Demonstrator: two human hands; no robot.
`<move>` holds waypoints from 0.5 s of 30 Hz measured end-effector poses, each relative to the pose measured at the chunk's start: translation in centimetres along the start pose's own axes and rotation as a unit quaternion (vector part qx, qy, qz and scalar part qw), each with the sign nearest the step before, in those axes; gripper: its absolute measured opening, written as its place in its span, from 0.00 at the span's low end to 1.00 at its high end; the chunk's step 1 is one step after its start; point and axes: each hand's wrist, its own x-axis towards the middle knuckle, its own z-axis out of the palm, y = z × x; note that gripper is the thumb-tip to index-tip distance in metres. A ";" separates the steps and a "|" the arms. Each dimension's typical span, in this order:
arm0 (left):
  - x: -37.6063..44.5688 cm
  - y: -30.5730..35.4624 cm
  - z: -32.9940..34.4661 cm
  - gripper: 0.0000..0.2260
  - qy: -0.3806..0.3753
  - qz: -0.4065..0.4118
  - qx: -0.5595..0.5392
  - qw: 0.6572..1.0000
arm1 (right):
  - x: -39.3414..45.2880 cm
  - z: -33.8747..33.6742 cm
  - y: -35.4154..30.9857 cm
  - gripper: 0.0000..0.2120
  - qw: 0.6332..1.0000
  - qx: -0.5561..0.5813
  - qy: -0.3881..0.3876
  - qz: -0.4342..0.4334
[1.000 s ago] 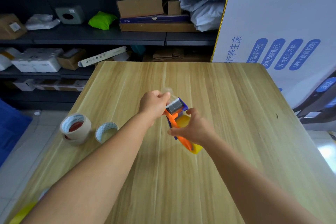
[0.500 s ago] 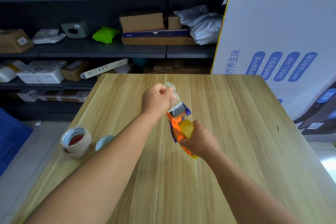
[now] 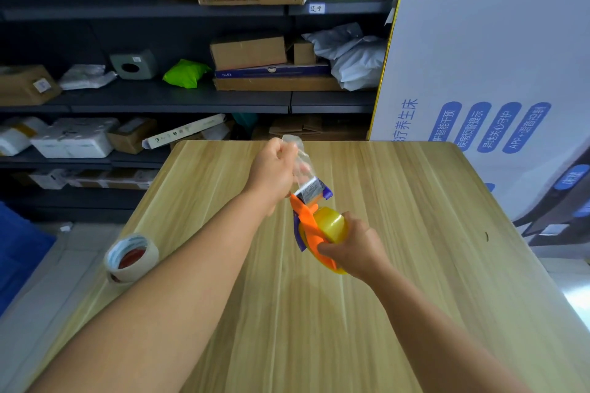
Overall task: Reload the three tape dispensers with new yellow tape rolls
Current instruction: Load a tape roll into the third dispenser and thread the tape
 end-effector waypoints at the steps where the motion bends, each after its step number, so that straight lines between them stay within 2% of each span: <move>1: -0.1 0.0 0.0 0.10 -0.018 -0.027 -0.019 0.999 | -0.1 -0.1 0.0 0.20 1.000 0.000 -0.004 -0.002; 5: -0.4 -0.4 0.6 0.15 -0.048 -0.084 -0.036 0.995 | 0.0 0.1 -0.4 0.23 1.000 -0.003 -0.009 -0.002; 7: -0.7 -0.2 1.0 0.13 -0.046 -0.083 -0.041 0.995 | 0.1 0.3 -0.9 0.26 1.000 -0.005 -0.003 0.001; 10: -1.0 0.5 1.5 0.10 -0.028 -0.017 -0.028 0.999 | 0.3 0.5 -1.3 0.27 1.000 -0.021 0.002 0.002; 13: -1.3 1.8 1.5 0.11 0.002 0.077 0.017 0.997 | 0.1 0.4 -1.0 0.23 0.999 -0.036 -0.002 0.008; 15: -1.1 2.9 1.1 0.10 0.020 0.107 0.008 0.994 | 0.0 0.4 -0.3 0.20 1.000 -0.025 -0.001 0.013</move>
